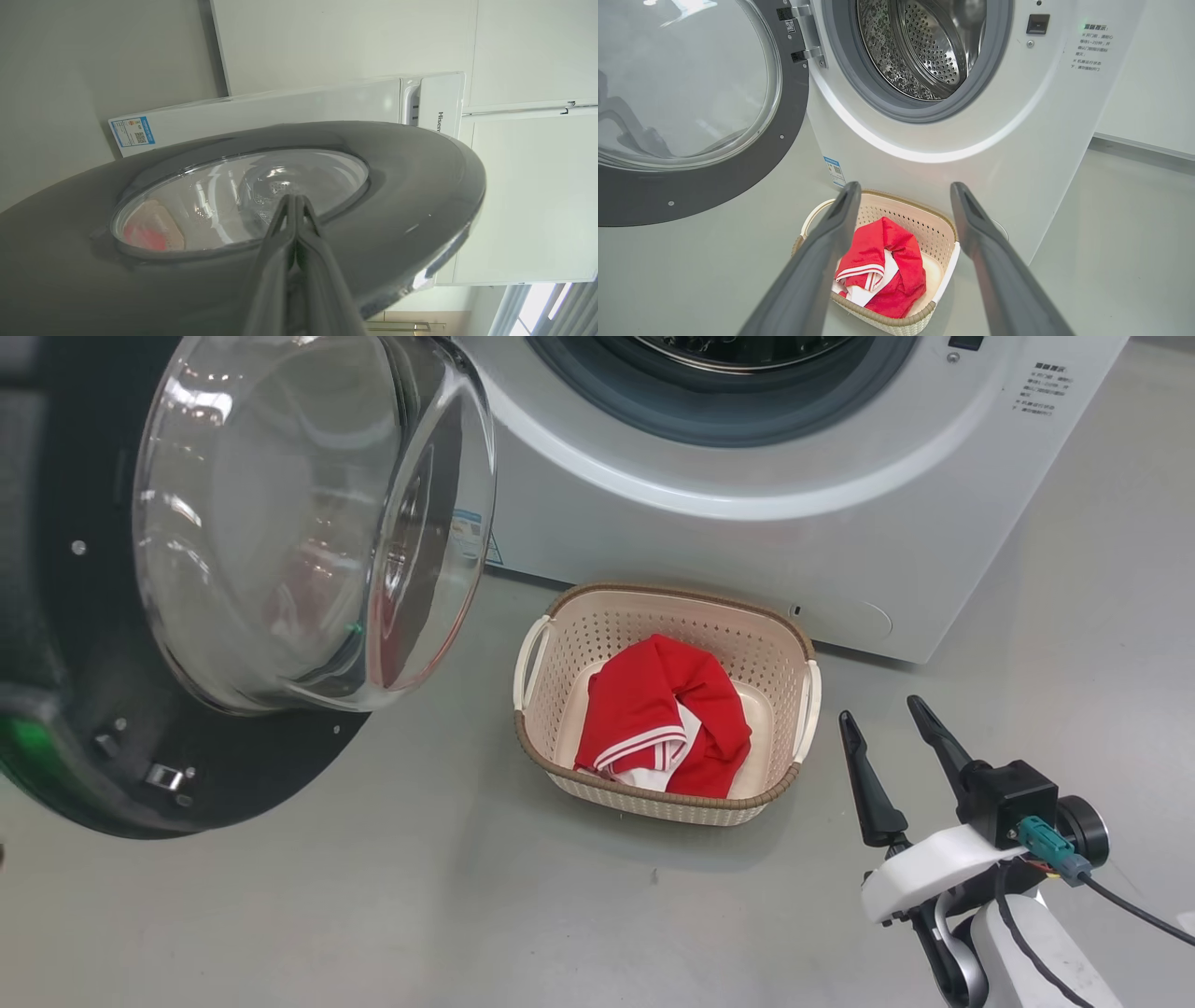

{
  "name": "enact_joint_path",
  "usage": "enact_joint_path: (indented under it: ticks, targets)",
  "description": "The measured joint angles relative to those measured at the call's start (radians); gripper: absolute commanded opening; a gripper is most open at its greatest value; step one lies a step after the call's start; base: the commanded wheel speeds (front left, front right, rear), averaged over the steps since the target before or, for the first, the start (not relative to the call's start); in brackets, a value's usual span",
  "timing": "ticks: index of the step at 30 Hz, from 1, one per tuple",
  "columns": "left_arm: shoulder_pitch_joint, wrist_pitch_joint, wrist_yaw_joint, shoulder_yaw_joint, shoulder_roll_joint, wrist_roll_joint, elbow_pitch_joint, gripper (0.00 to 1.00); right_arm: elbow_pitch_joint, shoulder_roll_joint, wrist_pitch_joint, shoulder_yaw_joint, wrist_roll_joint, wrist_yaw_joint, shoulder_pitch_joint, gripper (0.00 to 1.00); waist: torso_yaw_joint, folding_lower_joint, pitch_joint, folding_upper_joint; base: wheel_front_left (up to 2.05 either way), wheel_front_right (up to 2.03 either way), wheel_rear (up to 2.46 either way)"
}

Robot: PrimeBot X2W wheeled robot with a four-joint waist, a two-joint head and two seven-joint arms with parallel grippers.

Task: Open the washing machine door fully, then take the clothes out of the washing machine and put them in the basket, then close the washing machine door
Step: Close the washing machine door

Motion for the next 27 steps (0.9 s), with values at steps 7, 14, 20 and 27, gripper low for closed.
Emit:
enact_joint_path:
  ticks: [7, 14, 20, 27]
  targets:
    - [0.021, 0.092, -0.021, -0.024, -0.012, -0.036, -0.052, 0.00, 0.001, 0.002, 0.000, -0.001, 0.001, 0.000, -0.003, 1.00, -0.010, 0.0000, -0.003, 0.0000, 0.00, 0.00, 0.00]
    - [0.061, 0.177, -0.034, -0.055, -0.033, -0.068, -0.111, 0.00, 0.001, 0.002, 0.000, 0.000, 0.003, -0.001, -0.011, 1.00, -0.026, 0.0000, -0.002, 0.0000, 0.00, 0.00, 0.00]
    - [0.093, 0.241, -0.045, -0.084, -0.035, -0.076, -0.178, 0.00, 0.000, 0.003, 0.000, 0.000, 0.003, -0.001, -0.014, 1.00, -0.050, 0.0000, 0.000, 0.0000, 0.00, 0.00, 0.00]
    - [0.122, 0.310, -0.052, -0.114, -0.049, -0.088, -0.279, 0.00, -0.003, 0.009, 0.000, 0.003, 0.003, -0.009, -0.026, 1.00, -0.092, 0.0000, 0.010, 0.0000, 0.00, 0.00, 0.00]
